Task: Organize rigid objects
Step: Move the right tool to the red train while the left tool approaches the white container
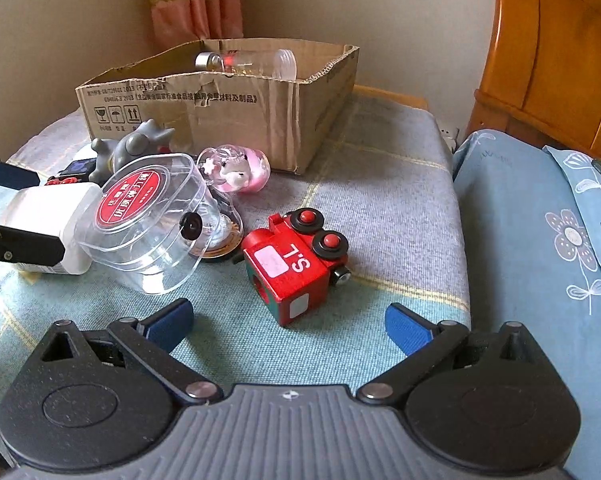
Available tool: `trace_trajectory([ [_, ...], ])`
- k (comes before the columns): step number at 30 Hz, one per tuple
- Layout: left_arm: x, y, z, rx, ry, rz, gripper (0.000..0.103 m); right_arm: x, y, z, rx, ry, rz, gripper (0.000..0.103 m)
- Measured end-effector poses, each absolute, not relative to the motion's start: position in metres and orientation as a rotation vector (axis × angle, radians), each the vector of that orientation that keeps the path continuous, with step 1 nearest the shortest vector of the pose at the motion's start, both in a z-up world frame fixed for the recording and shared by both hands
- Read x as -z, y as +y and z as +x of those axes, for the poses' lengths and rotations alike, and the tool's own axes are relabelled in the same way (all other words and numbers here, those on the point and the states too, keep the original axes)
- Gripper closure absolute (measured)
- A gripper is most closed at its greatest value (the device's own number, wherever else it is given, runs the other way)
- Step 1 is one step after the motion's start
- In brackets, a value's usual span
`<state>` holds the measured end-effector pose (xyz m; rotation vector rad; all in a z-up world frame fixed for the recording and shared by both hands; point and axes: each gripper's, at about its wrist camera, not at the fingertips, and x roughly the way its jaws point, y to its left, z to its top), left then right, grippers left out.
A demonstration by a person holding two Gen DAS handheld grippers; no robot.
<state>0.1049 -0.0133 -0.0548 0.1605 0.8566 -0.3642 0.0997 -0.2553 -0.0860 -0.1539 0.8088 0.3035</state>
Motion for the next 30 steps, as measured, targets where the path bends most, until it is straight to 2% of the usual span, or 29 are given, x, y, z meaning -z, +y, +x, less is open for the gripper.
trace_trajectory([
  [24,0.077,0.055,0.087,0.27,0.957,0.143,0.0,0.086,-0.26,0.105,-0.415,0.797,-0.199,0.0],
  [30,0.071,0.051,0.076,0.296,0.951,0.129,0.001,0.086,-0.259,0.118,-0.491,0.804,-0.236,0.0],
])
